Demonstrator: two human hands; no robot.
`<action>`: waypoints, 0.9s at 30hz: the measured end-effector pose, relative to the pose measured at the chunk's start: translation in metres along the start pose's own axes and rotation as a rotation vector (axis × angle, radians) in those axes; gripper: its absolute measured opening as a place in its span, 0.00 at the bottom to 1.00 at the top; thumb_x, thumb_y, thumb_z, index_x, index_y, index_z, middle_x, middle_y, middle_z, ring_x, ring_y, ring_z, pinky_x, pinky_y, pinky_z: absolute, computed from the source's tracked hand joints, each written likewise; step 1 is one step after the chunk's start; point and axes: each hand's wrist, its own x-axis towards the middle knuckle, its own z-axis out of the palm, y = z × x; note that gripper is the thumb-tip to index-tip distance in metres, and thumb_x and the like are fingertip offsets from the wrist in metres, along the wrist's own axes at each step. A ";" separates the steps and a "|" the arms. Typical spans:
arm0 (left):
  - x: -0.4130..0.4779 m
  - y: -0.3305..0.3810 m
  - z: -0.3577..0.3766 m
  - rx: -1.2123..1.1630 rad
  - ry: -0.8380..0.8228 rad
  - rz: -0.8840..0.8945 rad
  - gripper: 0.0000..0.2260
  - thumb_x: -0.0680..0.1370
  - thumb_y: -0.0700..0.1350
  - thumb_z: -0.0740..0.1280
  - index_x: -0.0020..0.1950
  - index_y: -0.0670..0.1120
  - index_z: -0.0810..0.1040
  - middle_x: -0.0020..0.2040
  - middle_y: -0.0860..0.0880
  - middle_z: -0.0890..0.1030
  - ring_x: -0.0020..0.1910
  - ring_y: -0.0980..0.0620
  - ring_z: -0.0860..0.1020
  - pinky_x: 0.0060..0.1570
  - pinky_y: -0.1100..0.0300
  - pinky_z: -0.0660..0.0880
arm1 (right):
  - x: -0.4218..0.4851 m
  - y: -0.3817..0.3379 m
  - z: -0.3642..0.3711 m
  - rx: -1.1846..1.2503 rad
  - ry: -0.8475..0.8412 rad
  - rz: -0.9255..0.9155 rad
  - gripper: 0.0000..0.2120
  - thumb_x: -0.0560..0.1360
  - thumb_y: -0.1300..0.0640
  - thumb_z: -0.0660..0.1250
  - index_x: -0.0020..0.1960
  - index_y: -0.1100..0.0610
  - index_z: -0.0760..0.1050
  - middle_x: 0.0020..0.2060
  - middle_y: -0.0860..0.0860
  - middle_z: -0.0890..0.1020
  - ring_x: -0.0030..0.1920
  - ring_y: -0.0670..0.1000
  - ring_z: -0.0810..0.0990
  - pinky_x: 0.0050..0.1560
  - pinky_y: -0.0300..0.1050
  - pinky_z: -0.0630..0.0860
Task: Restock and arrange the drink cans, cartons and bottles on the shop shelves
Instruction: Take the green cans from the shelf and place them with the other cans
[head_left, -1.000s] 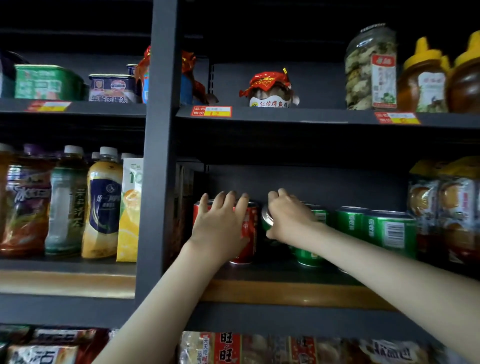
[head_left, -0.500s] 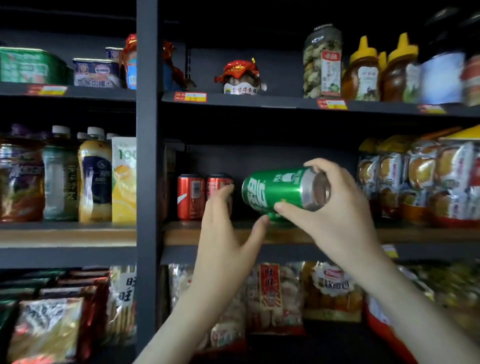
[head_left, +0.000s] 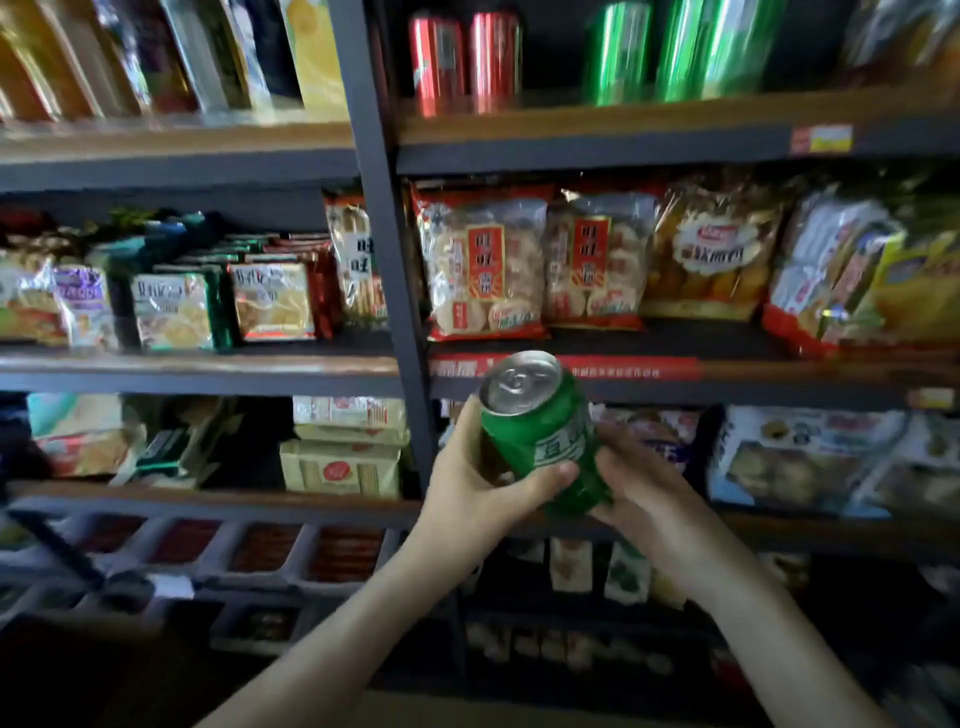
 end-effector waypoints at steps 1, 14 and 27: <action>-0.007 -0.005 -0.003 0.114 -0.008 0.016 0.28 0.64 0.50 0.78 0.62 0.51 0.73 0.54 0.54 0.83 0.56 0.55 0.81 0.52 0.61 0.77 | -0.006 0.005 -0.001 -0.115 0.007 -0.024 0.44 0.60 0.35 0.78 0.70 0.51 0.70 0.66 0.49 0.77 0.67 0.52 0.75 0.68 0.56 0.70; -0.035 -0.038 -0.012 0.542 -0.173 0.052 0.30 0.69 0.51 0.77 0.67 0.54 0.68 0.60 0.54 0.77 0.58 0.58 0.76 0.55 0.58 0.77 | -0.029 0.035 0.031 -0.500 0.244 -0.186 0.30 0.66 0.59 0.80 0.62 0.44 0.72 0.53 0.36 0.80 0.56 0.39 0.79 0.54 0.36 0.77; -0.057 -0.037 -0.024 0.380 -0.068 0.111 0.30 0.68 0.51 0.76 0.63 0.60 0.62 0.59 0.62 0.73 0.58 0.72 0.72 0.51 0.75 0.72 | -0.027 0.056 0.033 0.604 0.209 0.209 0.25 0.75 0.49 0.67 0.67 0.61 0.72 0.61 0.61 0.79 0.58 0.59 0.81 0.49 0.51 0.82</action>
